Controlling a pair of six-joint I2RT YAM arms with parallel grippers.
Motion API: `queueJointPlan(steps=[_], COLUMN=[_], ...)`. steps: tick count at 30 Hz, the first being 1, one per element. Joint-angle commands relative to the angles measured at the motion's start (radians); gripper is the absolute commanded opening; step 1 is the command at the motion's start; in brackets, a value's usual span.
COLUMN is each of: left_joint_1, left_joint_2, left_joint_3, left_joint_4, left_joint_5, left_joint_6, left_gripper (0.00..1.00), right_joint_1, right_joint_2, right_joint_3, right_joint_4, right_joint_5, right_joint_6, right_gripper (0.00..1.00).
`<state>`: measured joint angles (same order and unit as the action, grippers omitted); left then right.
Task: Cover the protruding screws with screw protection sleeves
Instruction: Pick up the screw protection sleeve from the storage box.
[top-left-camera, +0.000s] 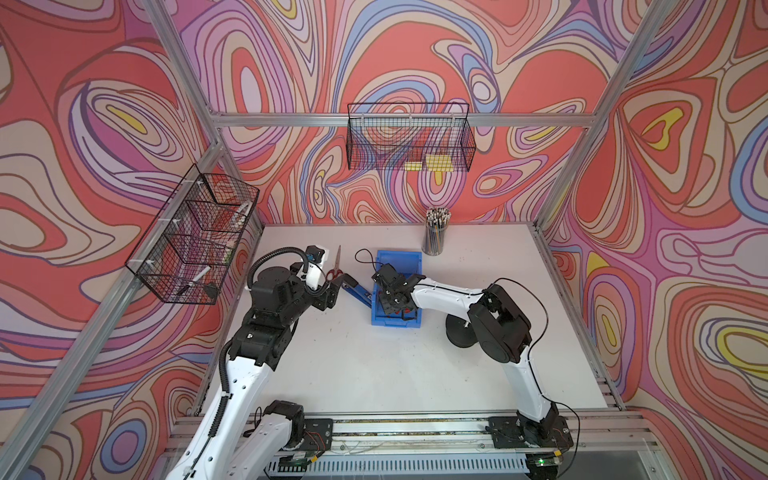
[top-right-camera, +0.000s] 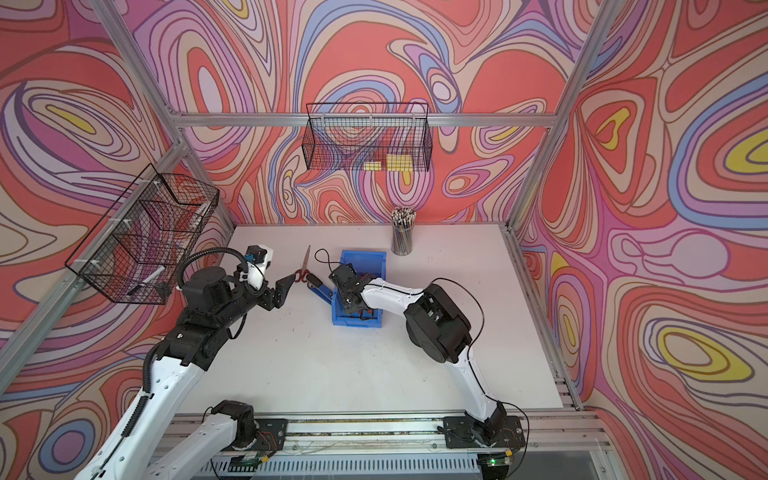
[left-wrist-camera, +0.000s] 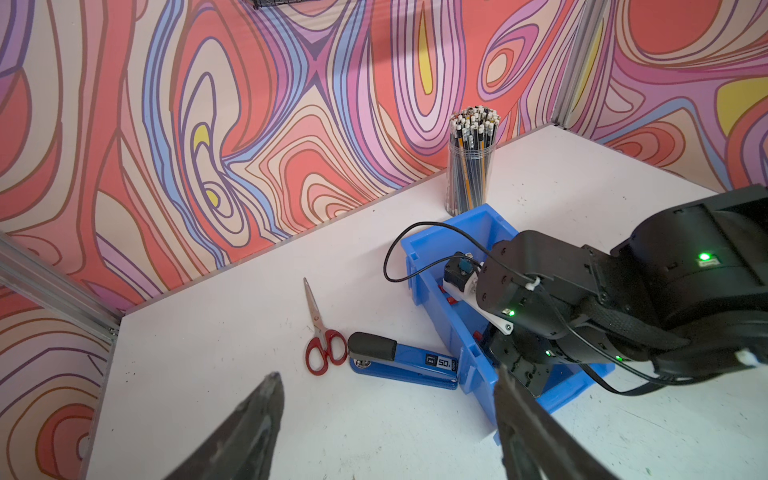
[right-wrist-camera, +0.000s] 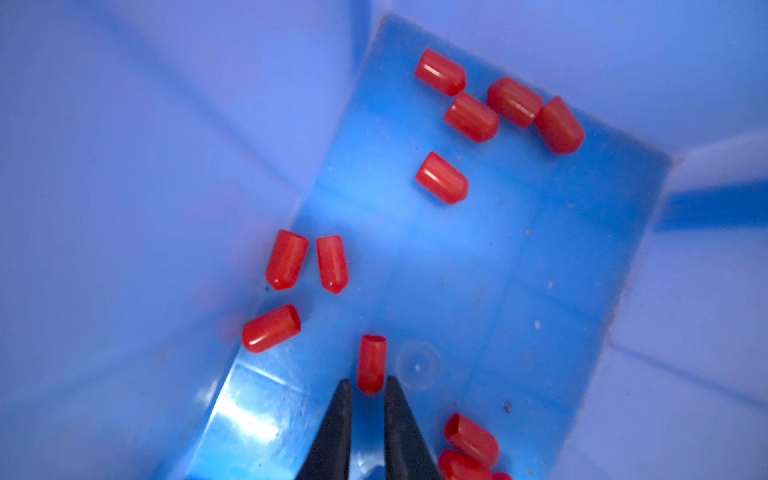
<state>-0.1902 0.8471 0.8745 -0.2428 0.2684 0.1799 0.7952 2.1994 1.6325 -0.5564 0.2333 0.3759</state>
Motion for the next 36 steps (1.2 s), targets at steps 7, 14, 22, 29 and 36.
queueJointPlan(steps=[7,14,22,29,36], left_joint_1=[-0.001,-0.002,-0.002,-0.002,-0.001], left_joint_2=[0.006,0.005,-0.004,-0.031,0.029], left_joint_3=[-0.002,-0.002,0.004,-0.002,0.047], left_joint_4=[0.012,0.010,-0.001,0.000,-0.062], left_joint_5=[0.009,0.006,-0.010,-0.026,0.056], left_joint_6=[0.007,0.007,0.017,0.020,-0.002], left_gripper=[0.80,0.80,0.80,0.80,0.79], right_joint_1=[0.002,0.003,0.002,0.003,0.003], right_joint_2=[-0.033,-0.050,-0.118,-0.207,-0.341], right_joint_3=[-0.019,-0.025,-0.064,-0.128,-0.218], right_joint_4=[0.003,0.013,0.038,0.078,0.115], right_joint_5=[-0.004,-0.005,-0.037,-0.098,-0.163], right_joint_6=[-0.011,-0.028,-0.062,-0.108,-0.169], right_gripper=[0.10,0.05,0.03,0.02,0.02])
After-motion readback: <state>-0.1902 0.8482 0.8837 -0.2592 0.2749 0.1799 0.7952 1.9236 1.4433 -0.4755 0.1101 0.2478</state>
